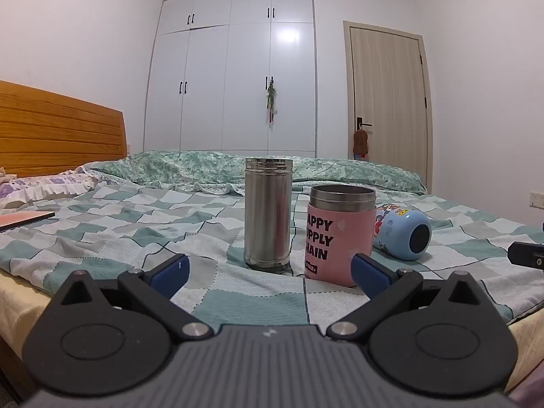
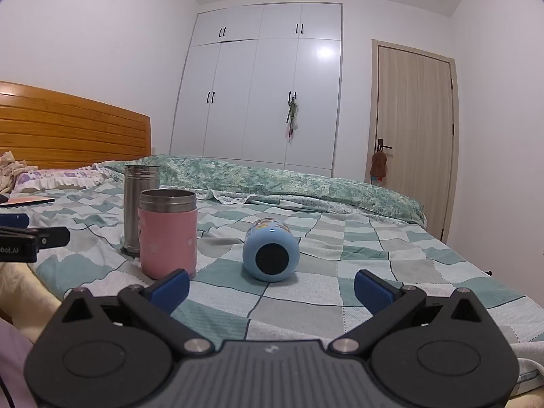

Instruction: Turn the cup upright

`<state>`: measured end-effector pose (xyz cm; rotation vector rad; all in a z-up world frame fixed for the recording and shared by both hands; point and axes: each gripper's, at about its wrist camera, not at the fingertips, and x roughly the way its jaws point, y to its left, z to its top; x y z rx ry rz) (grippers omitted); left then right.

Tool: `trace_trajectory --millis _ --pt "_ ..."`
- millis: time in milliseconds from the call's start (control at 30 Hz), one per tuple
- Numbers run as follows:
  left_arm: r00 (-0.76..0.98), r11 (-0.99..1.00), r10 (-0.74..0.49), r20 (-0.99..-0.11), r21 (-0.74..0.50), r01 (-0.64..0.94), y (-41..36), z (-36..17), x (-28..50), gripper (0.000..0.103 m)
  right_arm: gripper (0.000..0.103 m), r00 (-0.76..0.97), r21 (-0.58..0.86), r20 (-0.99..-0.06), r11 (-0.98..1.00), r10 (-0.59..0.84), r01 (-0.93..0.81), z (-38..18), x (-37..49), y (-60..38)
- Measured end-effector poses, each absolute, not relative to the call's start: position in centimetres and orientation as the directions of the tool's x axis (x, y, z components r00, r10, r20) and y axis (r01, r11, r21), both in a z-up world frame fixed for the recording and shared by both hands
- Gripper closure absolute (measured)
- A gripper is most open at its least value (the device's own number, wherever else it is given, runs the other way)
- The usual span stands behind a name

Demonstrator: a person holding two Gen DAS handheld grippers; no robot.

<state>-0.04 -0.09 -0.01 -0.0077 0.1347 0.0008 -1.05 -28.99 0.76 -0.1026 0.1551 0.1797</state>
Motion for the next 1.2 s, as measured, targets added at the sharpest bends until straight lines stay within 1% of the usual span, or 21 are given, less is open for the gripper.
trace_trajectory --millis 67,1200 --pt "0.991 1.000 0.000 -0.134 -0.010 -0.001 0.01 -0.01 -0.02 0.000 0.000 0.974 -0.091 -0.153 0.979 0.169 -0.185 0.75 -1.09 -29.04" --pt "0.991 1.000 0.000 -0.134 -0.010 -0.001 -0.35 -0.06 0.08 0.000 0.000 0.973 -0.085 -0.154 0.979 0.171 -0.185 0.77 -1.11 -28.95"
